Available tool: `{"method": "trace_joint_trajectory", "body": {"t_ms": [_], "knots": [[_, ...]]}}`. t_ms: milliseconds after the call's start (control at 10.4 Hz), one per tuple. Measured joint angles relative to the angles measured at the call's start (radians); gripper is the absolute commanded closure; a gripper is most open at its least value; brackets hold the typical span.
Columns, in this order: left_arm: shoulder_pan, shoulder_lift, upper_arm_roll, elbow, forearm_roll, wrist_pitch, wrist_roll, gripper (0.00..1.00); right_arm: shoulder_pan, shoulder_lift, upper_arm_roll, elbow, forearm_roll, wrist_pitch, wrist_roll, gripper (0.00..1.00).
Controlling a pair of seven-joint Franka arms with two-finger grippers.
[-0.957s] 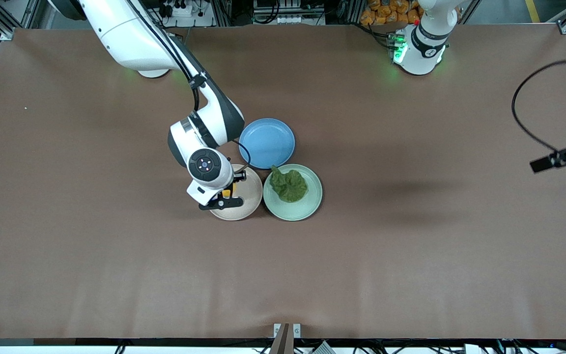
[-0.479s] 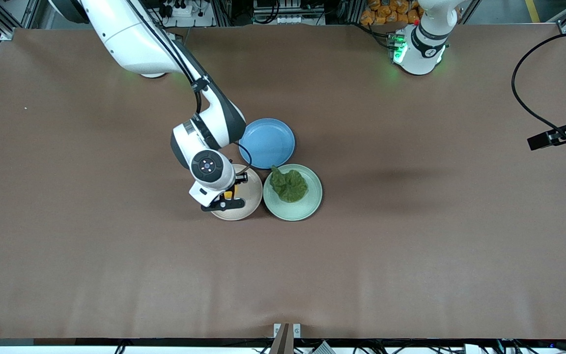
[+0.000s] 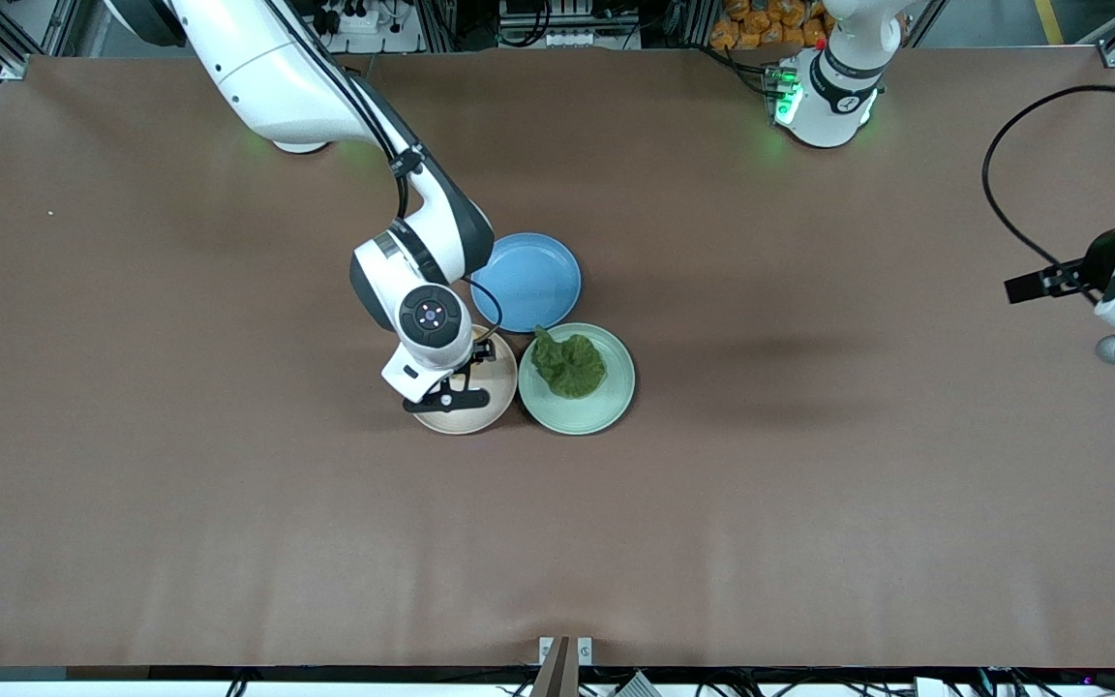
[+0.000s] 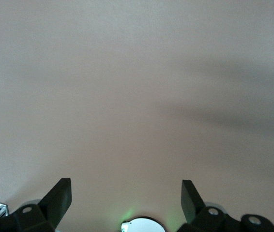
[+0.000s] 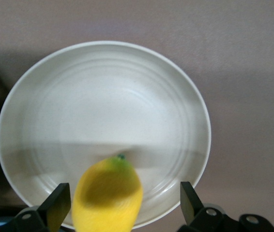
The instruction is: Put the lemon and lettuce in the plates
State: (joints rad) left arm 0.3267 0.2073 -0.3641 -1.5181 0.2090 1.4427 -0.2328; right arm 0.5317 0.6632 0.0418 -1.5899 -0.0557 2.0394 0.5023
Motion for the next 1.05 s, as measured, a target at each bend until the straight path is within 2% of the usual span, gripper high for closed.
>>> {"method": "trace_joint_trajectory", "body": {"t_ms": [383, 670, 1053], "knots": [[-0.026, 0.034, 0.000, 0.006, 0.000, 0.061, 0.000, 0.00, -0.014, 0.000, -0.009, 0.012, 0.000, 0.000, 0.000, 0.00], [-0.027, 0.034, 0.002, 0.011, -0.092, 0.062, -0.032, 0.00, -0.055, -0.002, -0.012, 0.041, -0.001, -0.016, -0.002, 0.00], [-0.106, 0.034, -0.004, 0.015, -0.098, 0.065, -0.088, 0.00, -0.149, -0.006, -0.013, 0.153, -0.005, -0.182, -0.124, 0.00]]}}
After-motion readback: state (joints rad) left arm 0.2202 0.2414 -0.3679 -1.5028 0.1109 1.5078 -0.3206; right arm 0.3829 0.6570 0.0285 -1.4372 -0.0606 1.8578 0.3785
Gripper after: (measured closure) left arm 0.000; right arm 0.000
